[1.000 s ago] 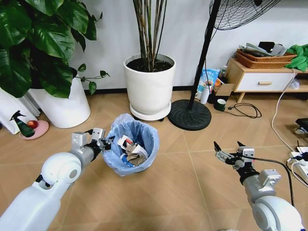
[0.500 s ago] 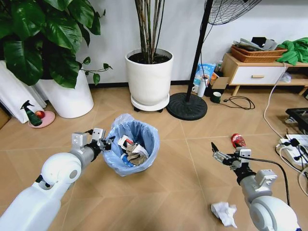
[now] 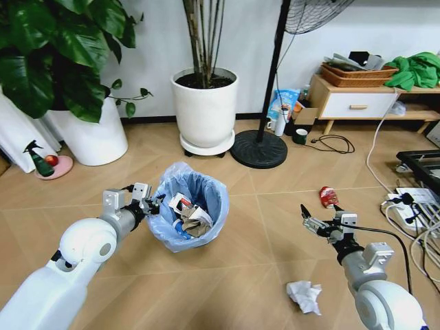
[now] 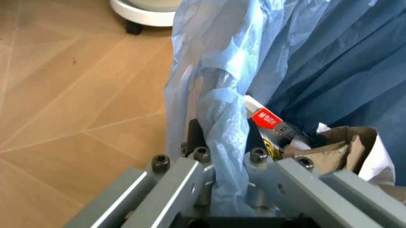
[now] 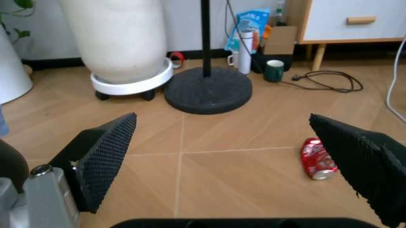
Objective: Pick up the trash bin and place the garbage on the floor into it.
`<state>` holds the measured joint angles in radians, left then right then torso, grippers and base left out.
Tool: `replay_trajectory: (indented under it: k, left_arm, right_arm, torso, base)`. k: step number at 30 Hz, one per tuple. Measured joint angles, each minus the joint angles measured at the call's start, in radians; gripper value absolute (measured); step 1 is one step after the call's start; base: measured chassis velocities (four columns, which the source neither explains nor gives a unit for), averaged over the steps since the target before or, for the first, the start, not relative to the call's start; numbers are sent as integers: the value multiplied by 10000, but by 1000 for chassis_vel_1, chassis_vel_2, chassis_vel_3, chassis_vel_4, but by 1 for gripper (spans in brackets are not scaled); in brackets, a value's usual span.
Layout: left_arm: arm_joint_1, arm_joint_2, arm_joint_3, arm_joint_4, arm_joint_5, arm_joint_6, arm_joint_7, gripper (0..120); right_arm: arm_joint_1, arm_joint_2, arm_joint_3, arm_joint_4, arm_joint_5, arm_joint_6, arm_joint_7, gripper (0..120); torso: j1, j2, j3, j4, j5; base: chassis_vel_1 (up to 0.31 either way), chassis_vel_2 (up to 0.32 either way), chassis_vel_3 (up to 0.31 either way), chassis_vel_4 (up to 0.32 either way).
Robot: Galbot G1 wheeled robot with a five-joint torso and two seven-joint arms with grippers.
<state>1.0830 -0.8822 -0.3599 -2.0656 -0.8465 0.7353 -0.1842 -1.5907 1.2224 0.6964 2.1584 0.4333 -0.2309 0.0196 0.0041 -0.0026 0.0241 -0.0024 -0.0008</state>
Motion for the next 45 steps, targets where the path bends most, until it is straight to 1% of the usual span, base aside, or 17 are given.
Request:
replay_trajectory:
  k: [2, 4, 6, 7, 9, 14, 15, 17, 18, 20, 23, 28, 29, 33, 36, 39, 45]
  left_arm:
    - [14, -9, 1, -2, 3, 0, -1, 0]
    - [29, -27, 2, -9, 6, 0, -3, 0]
    - [40, -39, 3, -11, 9, 0, -4, 0]
    - [53, -49, 5, -18, 14, 0, -4, 0]
    - [57, -53, 4, -21, 17, 0, -5, 0]
    - [99, -70, 4, -36, 28, 1, -9, 0]
    - [104, -69, 0, -44, 32, 0, -9, 0]
    - [110, -68, -6, -47, 33, 0, -12, 0]
    - [120, -70, -6, -49, 35, 1, -14, 0]
    - [155, -95, -7, -72, 54, 0, -17, 0]
    - [182, -126, -6, -79, 80, 0, -15, 0]
    - [187, -158, -7, -87, 103, 0, -16, 0]
    - [187, -158, -7, -87, 103, 0, -16, 0]
    - [181, -177, 11, -86, 123, 0, -7, 0]
    - [176, -185, 34, -83, 128, 0, -6, 0]
    - [160, -182, 63, -73, 129, 0, -5, 0]
    - [120, -147, 67, -47, 122, 0, -5, 0]
  right_arm:
    - [0, 5, 0, -8, 1, 1, 0, 100]
    - [1, 17, -3, -22, 1, 10, 0, 100]
    - [0, 25, -9, -29, 1, 12, 0, 100]
    - [-6, 31, -20, -37, 1, 12, 0, 100]
    - [-6, 37, -24, -44, 1, 12, 0, 100]
    - [6, 55, -69, -84, -6, 27, 2, 100]
    - [17, 57, -85, -105, -6, 28, 4, 100]
    - [26, 58, -98, -128, -6, 28, 6, 100]
    - [22, 63, -105, -166, -13, 38, 8, 100]
    - [-27, 76, -105, -313, -20, 76, 14, 100]
    - [-75, 84, 8, -671, -88, 119, 2, 100]
    - [-227, -395, 642, -2376, 125, 112, -370, 100]
    - [-227, -395, 642, -2376, 125, 112, -370, 100]
    - [-121, -640, 751, -3508, 330, 242, -671, 100]
    - [64, -695, 619, -4100, 360, 315, -759, 100]
    - [535, -848, 214, -5242, 380, 424, -1040, 100]
    - [1234, -1324, -553, -6447, 510, 179, -1672, 100]
  torso:
    - [0, 0, -1, 1, 5]
    - [0, 0, -1, 3, -8]
    - [-1, -1, -1, 0, -7]
    - [-1, 0, -1, 0, 5]
    - [-2, 0, -2, -1, 10]
    - [-2, 0, -2, 0, -10]
    - [-2, 1, -3, 1, 7]
    - [-2, 0, -2, 4, 6]
    - [-2, 0, -2, 3, -9]
    - [-2, 0, -2, 0, 4]
    - [-2, 0, -2, -1, 5]
    - [-2, 0, -2, 3, -2]
    - [-2, 0, -2, 3, -2]
    - [-2, 0, -2, 1, -1]
    - [-2, 1, -2, 0, 0]
    - [-2, 0, -2, 1, 6]
    - [-1, 1, -2, 1, -1]
  base:
    - [-205, -205, 210, 205]
    - [-187, -212, 186, 218]
    - [-179, -199, 181, 218]
    - [-189, -183, 151, 170]
    - [-170, -202, 151, 170]
    - [-146, -149, 149, 142]
    - [-148, -126, 151, 144]
    - [-148, -133, 148, 144]
    - [-144, -133, 103, 131]
    - [-128, -85, 102, 119]
    - [-76, -48, 61, 74]
    - [21, 11, -13, -8]
    - [53, 24, -22, -26]
    - [14, 6, -6, -4]
    - [0, 0, 0, 0]
    - [0, 0, 0, 0]
    - [0, 0, 0, 0]
